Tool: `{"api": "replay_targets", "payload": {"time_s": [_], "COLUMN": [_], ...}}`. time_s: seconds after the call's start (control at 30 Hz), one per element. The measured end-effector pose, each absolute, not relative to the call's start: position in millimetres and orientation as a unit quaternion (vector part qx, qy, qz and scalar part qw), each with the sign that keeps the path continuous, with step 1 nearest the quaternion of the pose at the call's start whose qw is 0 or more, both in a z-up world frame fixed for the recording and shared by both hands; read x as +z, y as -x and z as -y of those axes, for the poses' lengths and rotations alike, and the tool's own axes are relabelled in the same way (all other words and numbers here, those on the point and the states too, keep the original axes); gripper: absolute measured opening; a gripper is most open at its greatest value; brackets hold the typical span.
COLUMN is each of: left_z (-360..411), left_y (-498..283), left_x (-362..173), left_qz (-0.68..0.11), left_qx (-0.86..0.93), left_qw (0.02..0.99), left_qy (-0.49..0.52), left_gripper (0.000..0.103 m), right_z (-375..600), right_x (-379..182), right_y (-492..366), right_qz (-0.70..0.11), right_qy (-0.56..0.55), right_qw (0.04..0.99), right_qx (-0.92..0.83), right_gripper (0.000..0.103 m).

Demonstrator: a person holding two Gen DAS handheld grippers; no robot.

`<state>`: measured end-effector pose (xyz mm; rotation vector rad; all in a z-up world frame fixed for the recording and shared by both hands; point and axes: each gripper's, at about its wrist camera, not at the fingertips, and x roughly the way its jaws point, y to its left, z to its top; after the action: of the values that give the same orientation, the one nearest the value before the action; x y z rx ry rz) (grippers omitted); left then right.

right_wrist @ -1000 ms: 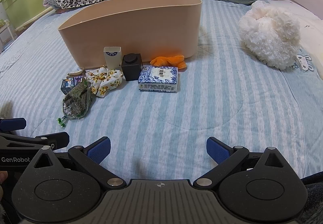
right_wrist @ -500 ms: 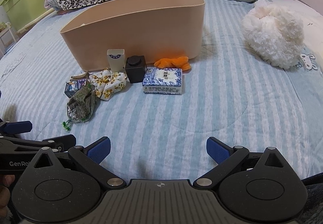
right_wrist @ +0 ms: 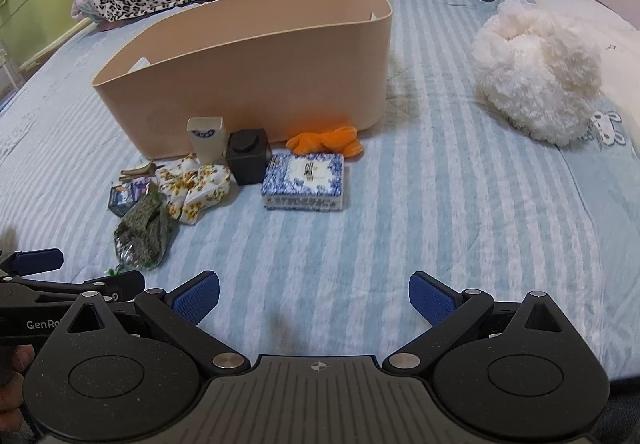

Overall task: Organize objects
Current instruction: 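Move both tools toward the items in front of the beige basket, then grasp the blue-and-white box with the right gripper while the left grasps the green herb bag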

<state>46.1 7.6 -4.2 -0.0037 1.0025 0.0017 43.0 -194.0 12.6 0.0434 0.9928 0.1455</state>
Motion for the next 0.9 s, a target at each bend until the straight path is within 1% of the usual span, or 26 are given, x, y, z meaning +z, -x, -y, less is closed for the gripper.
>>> {"api": "replay_targets", "payload": {"time_s": [0.4, 0.5, 0.67, 0.7, 0.73, 0.77, 0.83, 0.87, 0.9], "left_z": [-14.6, -14.4, -10.6, -10.8, -10.6, -10.3, -11.0, -11.8, -12.2], "left_y": [-79.9, -86.5, -94.6, -96.2, -97.8, -99.1, -101.1, -101.4, -101.4], "left_x": [-25.3, -30.1, -36.7, -37.3, -37.4, -37.4, -38.6, -39.2, -39.4], "left_qz": [-0.502, -0.504, -0.51, -0.512, -0.513, -0.513, -0.513, -0.512, -0.511], "left_qx": [-0.007, -0.015, -0.024, -0.027, -0.027, -0.026, -0.027, -0.027, -0.026], "left_qw": [0.865, 0.864, 0.86, 0.859, 0.858, 0.858, 0.858, 0.858, 0.859], "left_qy": [0.003, 0.0, -0.012, -0.011, -0.012, -0.013, -0.009, -0.005, -0.004], "left_gripper": [0.103, 0.103, 0.102, 0.096, 0.093, 0.092, 0.091, 0.09, 0.086], "right_z": [182.5, 180.8, 175.6, 173.9, 171.7, 168.9, 164.3, 162.3, 159.8], "right_x": [5.2, -0.6, -11.7, -14.6, -17.7, -20.4, -25.3, -27.5, -29.3], "right_y": [-95.2, -105.7, -122.3, -125.3, -128.0, -129.9, -132.7, -133.9, -134.7], "right_qz": [-0.489, -0.494, -0.499, -0.501, -0.502, -0.503, -0.502, -0.501, -0.5], "right_qy": [-0.017, -0.019, -0.025, -0.025, -0.024, -0.022, -0.016, -0.014, -0.009], "right_qw": [0.869, 0.865, 0.862, 0.861, 0.859, 0.859, 0.86, 0.861, 0.862], "right_qx": [0.077, 0.081, 0.088, 0.091, 0.093, 0.094, 0.09, 0.089, 0.089], "right_gripper": [0.102, 0.097, 0.097, 0.096, 0.094, 0.093, 0.085, 0.084, 0.082]}}
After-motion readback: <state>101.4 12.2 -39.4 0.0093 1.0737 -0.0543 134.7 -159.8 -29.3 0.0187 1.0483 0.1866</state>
